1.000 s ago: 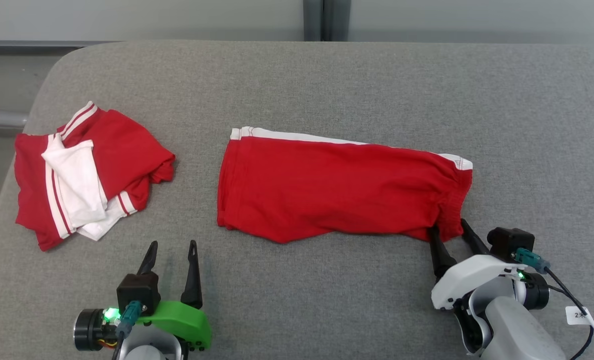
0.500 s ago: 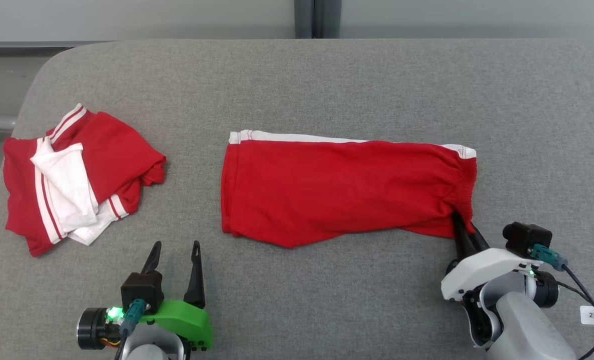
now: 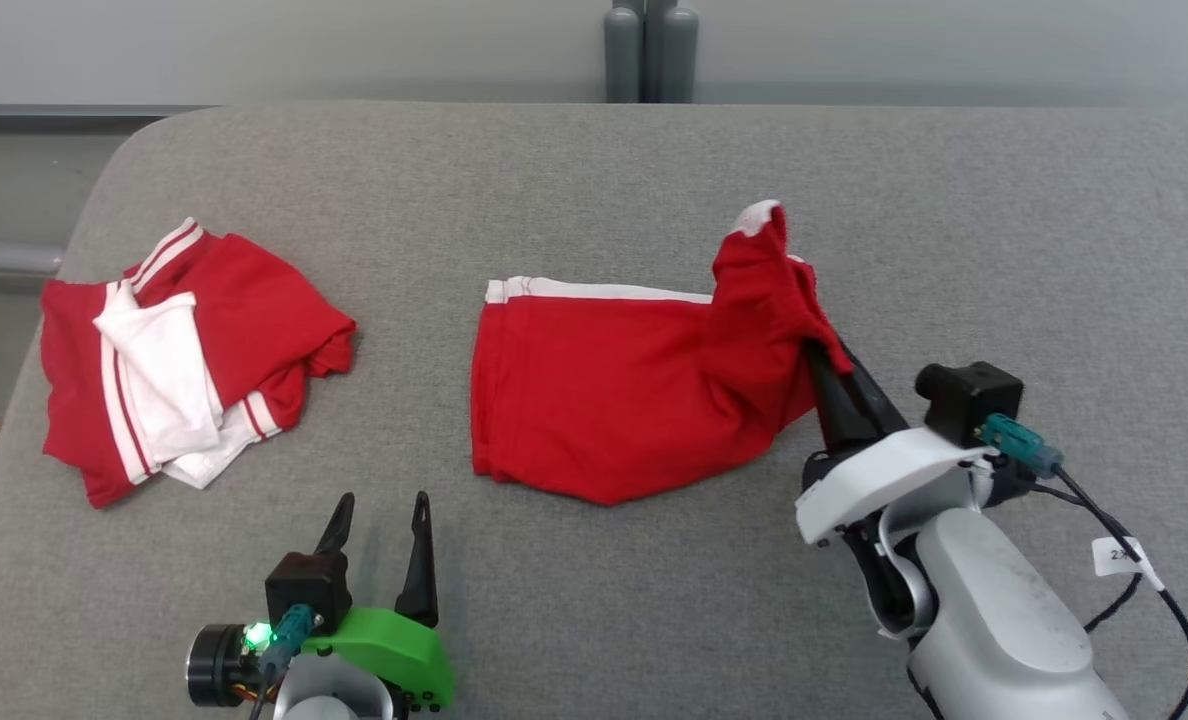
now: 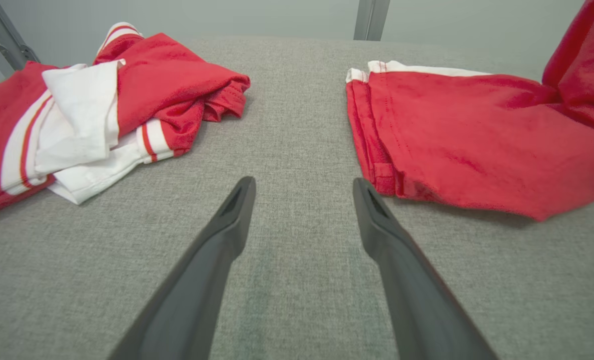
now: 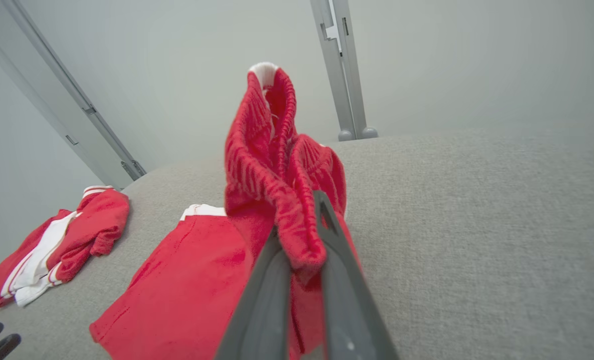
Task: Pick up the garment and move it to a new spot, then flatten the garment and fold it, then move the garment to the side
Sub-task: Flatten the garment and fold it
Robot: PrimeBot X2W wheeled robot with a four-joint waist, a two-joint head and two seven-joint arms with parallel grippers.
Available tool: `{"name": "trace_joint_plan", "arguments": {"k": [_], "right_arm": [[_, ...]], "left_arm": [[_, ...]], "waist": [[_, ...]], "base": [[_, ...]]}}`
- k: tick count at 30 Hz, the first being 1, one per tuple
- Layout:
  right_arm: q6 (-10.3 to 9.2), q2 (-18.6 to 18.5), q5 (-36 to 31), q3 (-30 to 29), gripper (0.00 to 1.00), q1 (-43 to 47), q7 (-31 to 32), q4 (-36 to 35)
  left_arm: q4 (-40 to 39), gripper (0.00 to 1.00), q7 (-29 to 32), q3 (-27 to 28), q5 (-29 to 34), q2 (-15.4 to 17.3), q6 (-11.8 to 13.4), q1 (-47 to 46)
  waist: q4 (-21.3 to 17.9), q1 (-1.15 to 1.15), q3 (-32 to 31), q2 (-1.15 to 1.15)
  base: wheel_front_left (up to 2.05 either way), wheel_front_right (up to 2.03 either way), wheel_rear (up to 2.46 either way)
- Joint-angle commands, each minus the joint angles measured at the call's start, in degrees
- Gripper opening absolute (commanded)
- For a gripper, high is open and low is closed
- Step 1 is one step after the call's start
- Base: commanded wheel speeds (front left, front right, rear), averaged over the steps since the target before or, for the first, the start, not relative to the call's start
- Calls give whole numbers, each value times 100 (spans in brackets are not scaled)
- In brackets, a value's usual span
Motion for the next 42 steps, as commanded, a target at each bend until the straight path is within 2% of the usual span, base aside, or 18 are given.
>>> {"name": "trace_joint_plan", "arguments": {"k": [1,8,14,18,19,20,22,26,36,42], "right_arm": [[-4,-14,86,201,0,-107,-4,-21],[-4,-19,229,1128,0,-550,-4,422],[-4,-21,239,1363,0,-926,-4,953],[-4,-21,264,1428,0,-1123,-4,1273],[-3,-19,296,1477,46,-1154,-4,1290],[-3,-15,357,1523,100,-1173,-4,1316],[-4,-21,417,1558,100,-1213,-4,1253],[-4,-31,280,1259,100,-1126,-4,1089],[-4,-13,-766,-508,100,-332,-4,429],[-4,-11,-1061,-1170,100,188,-4,63]], "left_arm": [[-12,100,0,-46,-63,23,36,26],[-68,100,0,-403,-290,20,106,11],[-146,100,0,-716,-455,20,191,-125],[-155,100,0,-855,-544,19,236,-187],[-155,100,0,-872,-559,19,239,-194],[-145,100,0,-879,-573,19,270,-197],[-160,100,0,-884,-580,19,294,-220],[-200,100,0,-753,-504,18,370,-256],[-438,100,0,-409,-147,22,394,-314],[-472,100,0,-225,135,22,349,-213]], "waist": [[215,0,-28,0],[951,0,-4,0],[1619,0,152,0],[1920,0,239,0],[1963,0,253,0],[1991,0,263,0],[2000,0,274,0],[1745,0,252,0],[840,0,124,0],[371,0,-29,0]], "base": [[0,0,0],[0,0,0],[0,0,0],[0,0,0],[0,0,0],[0,0,0],[0,0,0],[0,0,0],[0,0,0],[0,0,0]]}}
